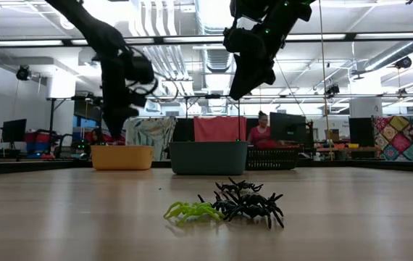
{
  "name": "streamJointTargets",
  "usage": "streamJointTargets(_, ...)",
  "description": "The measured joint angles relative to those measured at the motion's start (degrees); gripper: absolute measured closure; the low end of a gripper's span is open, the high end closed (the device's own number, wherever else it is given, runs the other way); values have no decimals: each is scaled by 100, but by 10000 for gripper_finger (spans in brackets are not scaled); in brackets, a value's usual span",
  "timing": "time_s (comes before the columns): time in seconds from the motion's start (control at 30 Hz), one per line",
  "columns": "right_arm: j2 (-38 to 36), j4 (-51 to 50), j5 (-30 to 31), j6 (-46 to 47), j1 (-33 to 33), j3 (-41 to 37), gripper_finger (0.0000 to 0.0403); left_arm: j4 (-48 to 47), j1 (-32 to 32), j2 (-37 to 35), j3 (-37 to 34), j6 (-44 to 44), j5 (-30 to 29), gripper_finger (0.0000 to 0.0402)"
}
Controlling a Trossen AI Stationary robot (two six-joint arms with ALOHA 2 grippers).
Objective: Sort Halloween decoration
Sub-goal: Put the black spider toy into the yellow bin, then put the white skull toy into the black bin
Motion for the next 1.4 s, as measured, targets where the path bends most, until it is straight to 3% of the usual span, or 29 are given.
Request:
streamJointTargets(0.43,0,4,0,158,0,-4,307,27,31,537,0,280,-388,394)
streamJointTargets(0.8,-2,-25,-1,152,0,-7,307,-67,2,467,0,137,-348,308)
streamJointTargets(1.13,-267,-1097,-352,605,410,87,307,-100,-693,-767,0,-287,204,298)
streamJointTargets(1.4,-446,-1413,-550,1553,1354,87,307,502,-2089,-2063,-118,-684,208,304)
